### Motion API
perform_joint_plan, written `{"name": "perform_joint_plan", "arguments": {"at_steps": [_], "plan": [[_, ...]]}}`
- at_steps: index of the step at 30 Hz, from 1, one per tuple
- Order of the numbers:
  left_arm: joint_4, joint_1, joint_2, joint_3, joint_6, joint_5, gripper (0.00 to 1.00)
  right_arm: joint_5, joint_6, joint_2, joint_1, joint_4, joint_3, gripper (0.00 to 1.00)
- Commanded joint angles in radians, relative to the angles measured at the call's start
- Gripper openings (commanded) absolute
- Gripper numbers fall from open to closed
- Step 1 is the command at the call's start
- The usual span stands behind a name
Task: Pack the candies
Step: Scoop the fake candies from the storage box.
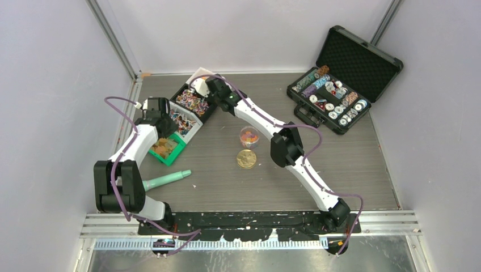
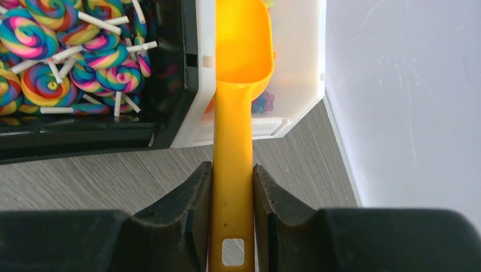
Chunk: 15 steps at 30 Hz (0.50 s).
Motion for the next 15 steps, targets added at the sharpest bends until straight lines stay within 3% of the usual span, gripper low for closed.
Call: {"name": "perform_joint_plan", "arguments": {"at_steps": [1, 15], "plan": [[0.021, -0.001, 0.029, -0.022, 0.004, 0.044, 0.23, -0.069, 0.07, -0.011, 0.006, 0.119, -0.011, 0.0], [-0.002, -0.001, 0.054, -0.002, 0.034, 0.047, 0.18, -0.235, 0.277, -0.136, -0.063, 0.332, -0.261, 0.0]]}}
